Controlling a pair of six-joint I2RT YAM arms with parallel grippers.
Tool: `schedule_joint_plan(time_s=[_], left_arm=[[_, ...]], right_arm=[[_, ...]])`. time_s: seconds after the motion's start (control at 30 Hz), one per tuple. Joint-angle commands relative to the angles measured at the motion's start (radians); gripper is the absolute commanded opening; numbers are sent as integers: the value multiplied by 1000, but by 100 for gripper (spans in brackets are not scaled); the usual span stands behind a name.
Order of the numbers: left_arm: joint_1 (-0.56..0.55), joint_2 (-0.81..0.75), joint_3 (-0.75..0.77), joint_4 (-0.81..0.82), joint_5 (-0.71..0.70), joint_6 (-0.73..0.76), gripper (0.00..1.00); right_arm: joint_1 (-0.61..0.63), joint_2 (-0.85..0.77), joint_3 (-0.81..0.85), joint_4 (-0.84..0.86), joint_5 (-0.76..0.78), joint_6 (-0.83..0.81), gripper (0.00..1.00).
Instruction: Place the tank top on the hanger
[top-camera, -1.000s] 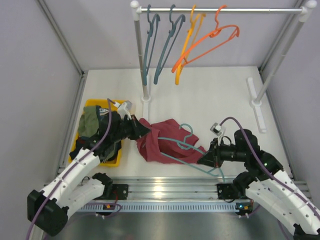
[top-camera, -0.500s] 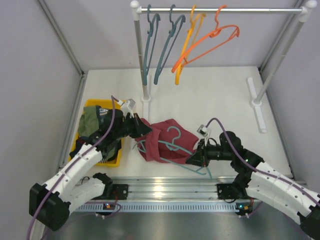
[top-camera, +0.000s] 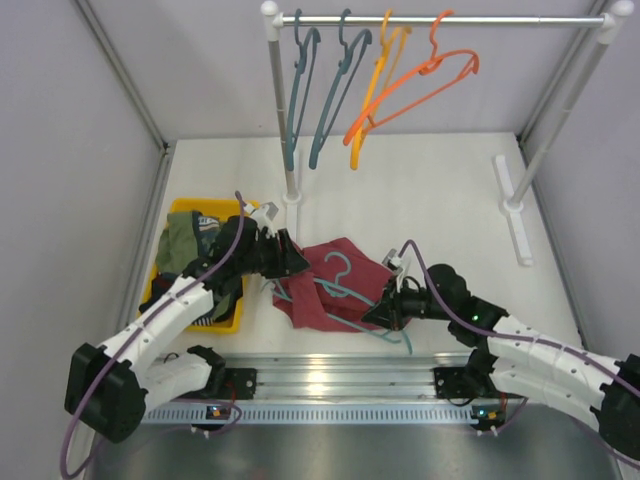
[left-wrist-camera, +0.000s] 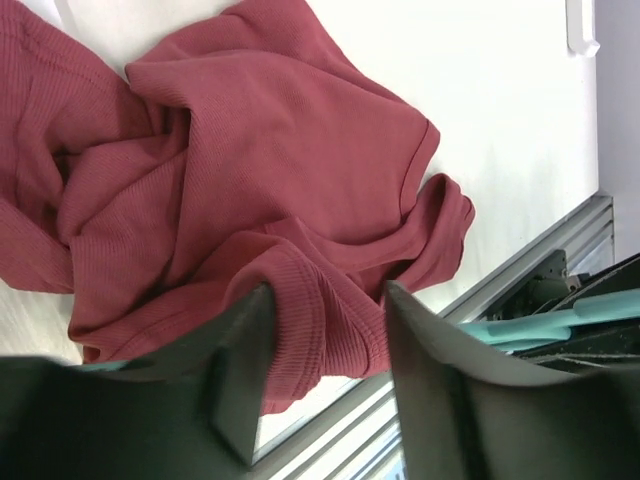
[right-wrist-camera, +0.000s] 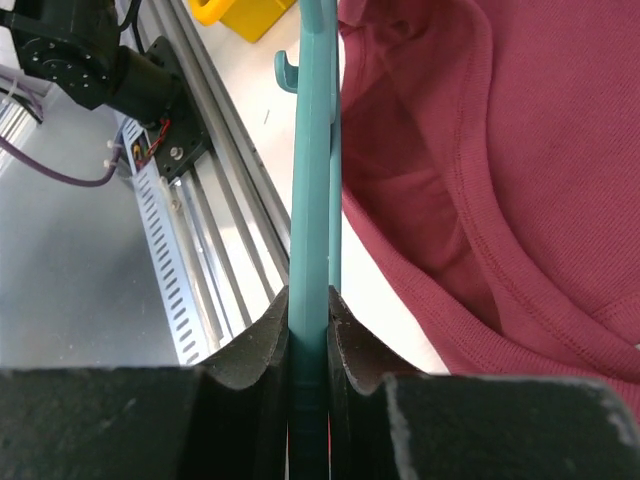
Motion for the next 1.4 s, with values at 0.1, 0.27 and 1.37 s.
schedule_joint_plan(time_s=[0.1, 0.27, 1.37], left_arm=[[4, -129, 33, 13, 21, 67, 60], [-13, -234, 2, 63, 37, 108, 62], [-556, 11, -62, 381, -608, 202, 60]], right_arm=[[18, 18, 4, 127, 29, -36, 0], [19, 39, 13, 124, 32, -36, 0], [34, 87, 31, 135, 53, -28, 0]])
